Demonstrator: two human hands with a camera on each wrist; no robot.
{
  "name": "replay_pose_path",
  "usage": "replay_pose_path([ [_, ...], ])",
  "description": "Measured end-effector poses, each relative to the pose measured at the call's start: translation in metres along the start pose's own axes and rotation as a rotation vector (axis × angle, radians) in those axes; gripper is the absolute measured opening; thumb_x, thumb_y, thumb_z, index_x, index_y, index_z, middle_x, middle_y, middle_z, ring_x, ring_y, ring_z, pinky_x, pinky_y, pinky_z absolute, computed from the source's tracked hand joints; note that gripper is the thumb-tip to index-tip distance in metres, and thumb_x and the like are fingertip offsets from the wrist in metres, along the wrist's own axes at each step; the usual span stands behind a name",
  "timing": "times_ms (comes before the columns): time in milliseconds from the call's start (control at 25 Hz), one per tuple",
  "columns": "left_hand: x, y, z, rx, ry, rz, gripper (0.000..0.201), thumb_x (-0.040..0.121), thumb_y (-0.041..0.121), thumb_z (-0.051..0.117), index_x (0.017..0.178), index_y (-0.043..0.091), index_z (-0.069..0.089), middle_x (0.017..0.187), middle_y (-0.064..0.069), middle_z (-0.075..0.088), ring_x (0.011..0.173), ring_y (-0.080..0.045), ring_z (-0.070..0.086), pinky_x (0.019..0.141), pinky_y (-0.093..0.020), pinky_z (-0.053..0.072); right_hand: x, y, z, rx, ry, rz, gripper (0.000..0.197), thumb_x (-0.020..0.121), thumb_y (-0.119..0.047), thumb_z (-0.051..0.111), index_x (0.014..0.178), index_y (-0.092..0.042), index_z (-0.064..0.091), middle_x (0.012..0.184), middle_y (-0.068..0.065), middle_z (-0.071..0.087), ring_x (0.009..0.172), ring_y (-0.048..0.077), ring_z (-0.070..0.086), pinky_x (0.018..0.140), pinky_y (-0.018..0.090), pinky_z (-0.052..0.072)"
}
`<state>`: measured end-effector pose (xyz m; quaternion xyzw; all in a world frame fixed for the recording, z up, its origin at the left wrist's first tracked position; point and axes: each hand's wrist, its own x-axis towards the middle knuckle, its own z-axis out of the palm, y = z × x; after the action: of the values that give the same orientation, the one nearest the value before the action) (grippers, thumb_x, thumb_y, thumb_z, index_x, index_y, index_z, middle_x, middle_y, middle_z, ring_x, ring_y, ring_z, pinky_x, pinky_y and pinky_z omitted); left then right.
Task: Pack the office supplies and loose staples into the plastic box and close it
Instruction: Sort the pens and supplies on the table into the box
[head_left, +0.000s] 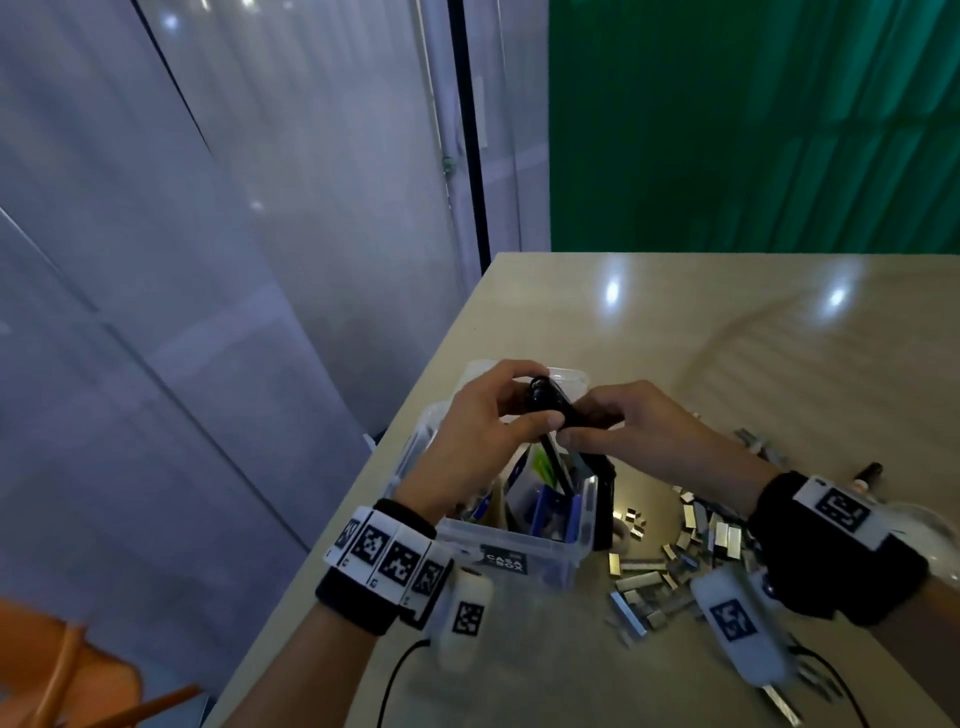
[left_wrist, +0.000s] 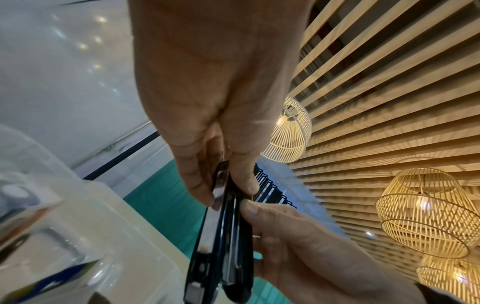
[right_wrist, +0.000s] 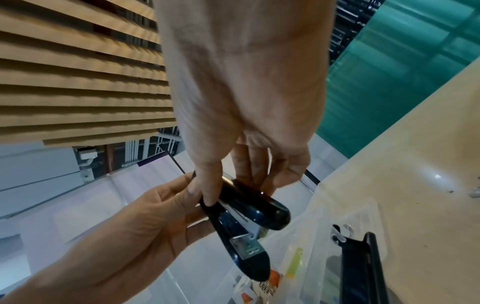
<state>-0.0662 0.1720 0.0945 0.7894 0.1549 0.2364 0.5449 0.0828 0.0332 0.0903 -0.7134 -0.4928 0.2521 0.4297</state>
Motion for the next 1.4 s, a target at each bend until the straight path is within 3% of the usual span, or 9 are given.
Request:
replay_pose_path([
  [160, 0.004, -0.023, -0.006, -0.036, 0.037, -0.011, 0.038, 0.088, 0.009, 0.073, 0.123, 0.015, 0.060, 0.112, -0.003, 0.072, 0.103, -0.010, 0.069, 0.091, -0.024, 0.056, 0.010, -0.001, 0.010, 0.090, -0.003, 0.129, 0.041, 0.081, -0.026, 0.084, 0.113, -0.023, 0.058, 0.088, 0.011, 0.074, 0.069, 0.025, 0.073, 0.061, 0.039, 0.056],
  [320, 0.006, -0.053, -0.012, 0.347, 0.001, -0.061, 0.026, 0.089, 0.021, 0.072, 0.114, 0.020, 0.066, 0.106, 0.010, 0.065, 0.095, -0.006, 0.064, 0.082, -0.018, 0.049, 0.013, -0.001, 0.020, 0.088, 0.010, 0.253, 0.068, 0.082, -0.017, 0.081, 0.132, -0.037, 0.039, 0.097, 0.020, 0.069, 0.058, 0.029, 0.071, 0.056, 0.041, 0.059],
  [480, 0.006, -0.078, -0.006, 0.797, -0.304, -0.058, 0.024, 0.087, 0.035, 0.069, 0.109, 0.025, 0.071, 0.114, -0.004, 0.058, 0.106, -0.029, 0.053, 0.090, -0.038, 0.045, 0.025, -0.003, 0.026, -0.042, 0.102, 0.290, 0.048, 0.077, -0.014, 0.083, 0.116, -0.020, 0.055, 0.102, 0.015, 0.065, 0.060, 0.030, 0.073, 0.058, 0.050, 0.062],
  [600, 0.003, -0.078, 0.003, 0.958, -0.419, -0.064, 0.036, 0.087, 0.036, 0.070, 0.121, 0.026, 0.066, 0.123, -0.007, 0.051, 0.117, -0.032, 0.039, 0.094, -0.042, 0.040, 0.033, -0.002, 0.034, -0.231, 0.098, 0.358, 0.044, 0.078, -0.021, 0.081, 0.112, -0.016, 0.055, 0.101, 0.008, 0.060, 0.062, 0.030, 0.072, 0.057, 0.048, 0.061],
  [720, 0.004, -0.080, 0.002, 0.968, -0.407, -0.074, 0.043, 0.085, 0.031, 0.072, 0.126, 0.023, 0.063, 0.125, -0.009, 0.051, 0.118, -0.030, 0.043, 0.096, -0.042, 0.042, 0.042, 0.001, 0.043, -0.434, 0.081, 0.396, 0.038, 0.079, -0.031, 0.079, 0.104, -0.014, 0.056, 0.095, 0.007, 0.062, 0.067, 0.025, 0.068, 0.059, 0.041, 0.061],
  [840, 0.006, -0.082, 0.000, 0.897, -0.389, -0.075, 0.041, 0.085, 0.020, 0.070, 0.126, 0.019, 0.065, 0.121, -0.011, 0.058, 0.113, -0.029, 0.054, 0.094, -0.041, 0.048, 0.051, 0.000, 0.054, -0.599, 0.034, 0.419, 0.036, 0.080, -0.041, 0.075, 0.093, -0.014, 0.056, 0.084, 0.003, 0.060, 0.067, 0.021, 0.060, 0.052, 0.030, 0.046],
  [920, 0.006, -0.082, -0.001, 0.796, -0.371, -0.068, 0.035, 0.086, 0.013, 0.067, 0.122, 0.017, 0.068, 0.113, -0.010, 0.066, 0.106, -0.026, 0.061, 0.088, -0.036, 0.050, 0.054, 0.003, 0.061, -0.765, -0.024, 0.398, 0.037, 0.085, -0.046, 0.069, 0.091, -0.015, 0.051, 0.086, 0.004, 0.058, 0.074, 0.023, 0.057, 0.057, 0.030, 0.040],
  [1080, 0.002, -0.080, -0.001, 0.716, -0.296, -0.063, 0.025, 0.091, 0.008, 0.060, 0.113, 0.012, 0.071, 0.097, -0.010, 0.070, 0.086, -0.021, 0.064, 0.073, -0.029, 0.048, 0.055, 0.004, 0.066, -0.990, -0.055, 0.336, 0.020, 0.094, -0.027, 0.062, 0.102, -0.012, 0.051, 0.104, 0.011, 0.061, 0.085, 0.030, 0.058, 0.066, 0.033, 0.039],
  [1400, -0.003, -0.074, 0.002, 0.622, -0.187, -0.055, 0.020, 0.094, 0.010, 0.061, 0.113, 0.012, 0.066, 0.096, -0.008, 0.071, 0.085, -0.019, 0.066, 0.068, -0.019, 0.044, 0.060, 0.014, 0.049, -0.763, -0.096, 0.413, 0.032, 0.085, -0.022, 0.078, 0.115, -0.018, 0.068, 0.108, 0.005, 0.063, 0.089, 0.021, 0.057, 0.071, 0.028, 0.044],
])
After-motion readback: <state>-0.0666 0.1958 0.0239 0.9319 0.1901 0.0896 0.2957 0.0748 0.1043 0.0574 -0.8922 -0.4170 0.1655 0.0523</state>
